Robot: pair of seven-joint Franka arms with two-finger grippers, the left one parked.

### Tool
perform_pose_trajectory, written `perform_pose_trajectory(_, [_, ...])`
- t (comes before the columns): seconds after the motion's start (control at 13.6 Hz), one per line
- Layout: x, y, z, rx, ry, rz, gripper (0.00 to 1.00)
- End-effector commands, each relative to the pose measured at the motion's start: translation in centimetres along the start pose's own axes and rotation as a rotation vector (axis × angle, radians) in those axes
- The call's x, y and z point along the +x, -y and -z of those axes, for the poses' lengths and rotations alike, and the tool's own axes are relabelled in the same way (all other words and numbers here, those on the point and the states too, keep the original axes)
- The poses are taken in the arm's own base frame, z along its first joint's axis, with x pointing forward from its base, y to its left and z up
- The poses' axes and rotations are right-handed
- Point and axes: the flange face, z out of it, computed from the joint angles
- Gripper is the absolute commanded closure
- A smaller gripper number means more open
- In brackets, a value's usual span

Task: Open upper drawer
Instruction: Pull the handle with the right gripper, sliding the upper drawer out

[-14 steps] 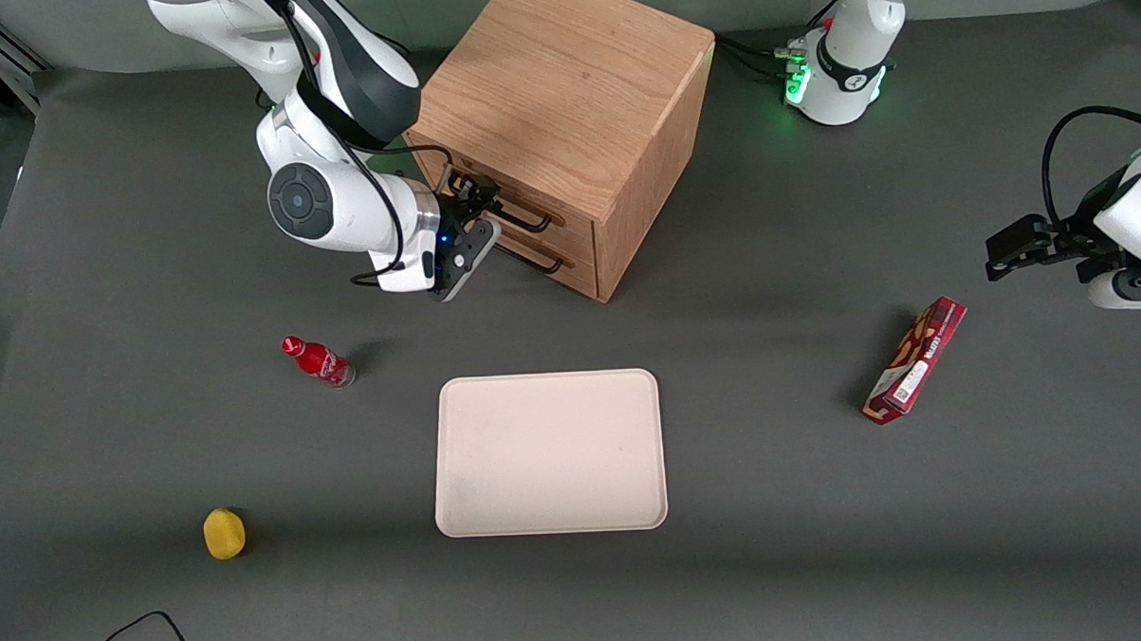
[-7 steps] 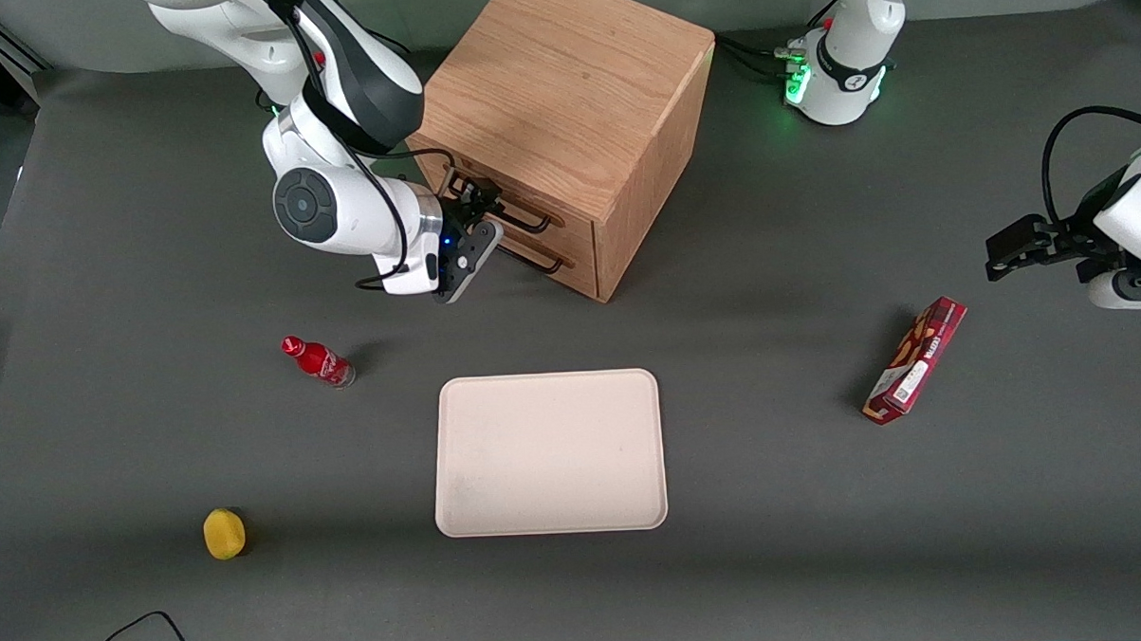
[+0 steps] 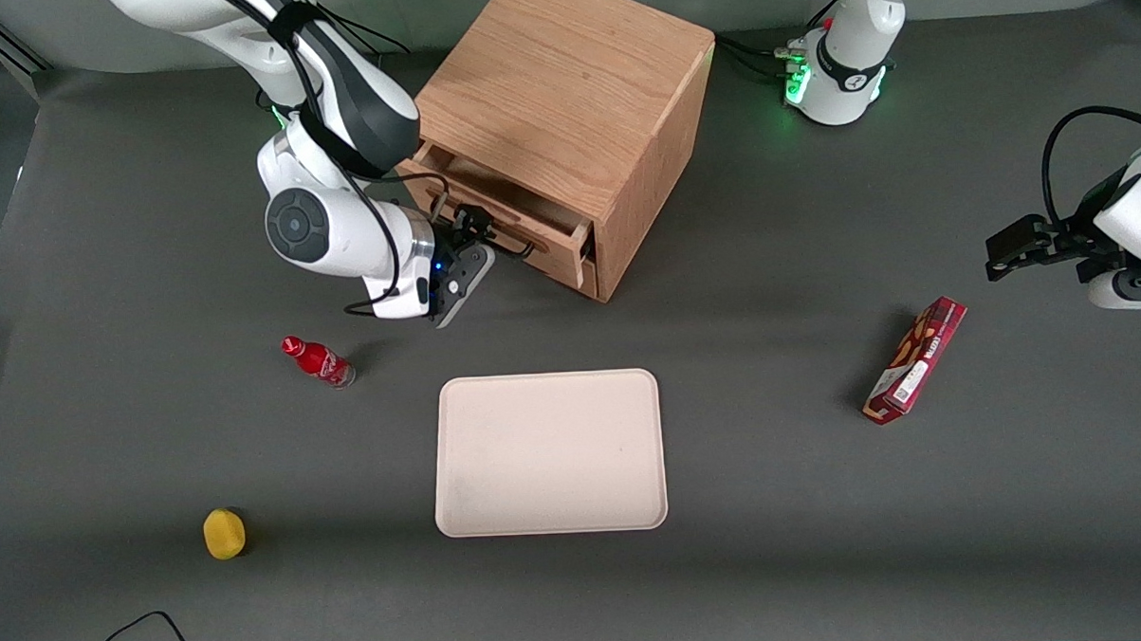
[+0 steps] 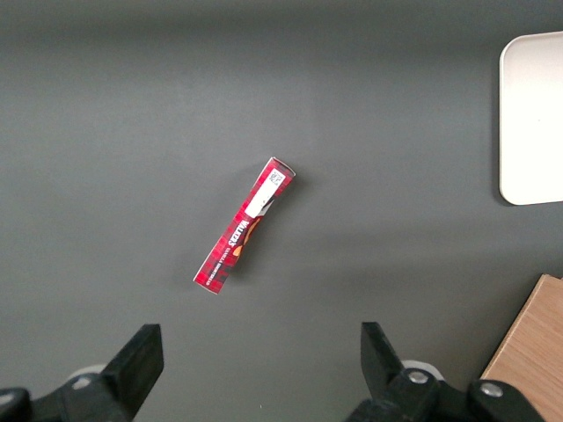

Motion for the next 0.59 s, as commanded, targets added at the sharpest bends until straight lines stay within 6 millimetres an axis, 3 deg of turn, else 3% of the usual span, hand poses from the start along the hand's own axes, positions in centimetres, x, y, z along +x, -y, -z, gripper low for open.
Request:
perform_pose_trajectory(0.0, [1.6,-1.4,1.2,-0.001,-0.024,0.015,0.0])
perform_pose_trajectory(0.52, [2.9,-5.5,3.0,-0.049,-0.015,0.04,0.0])
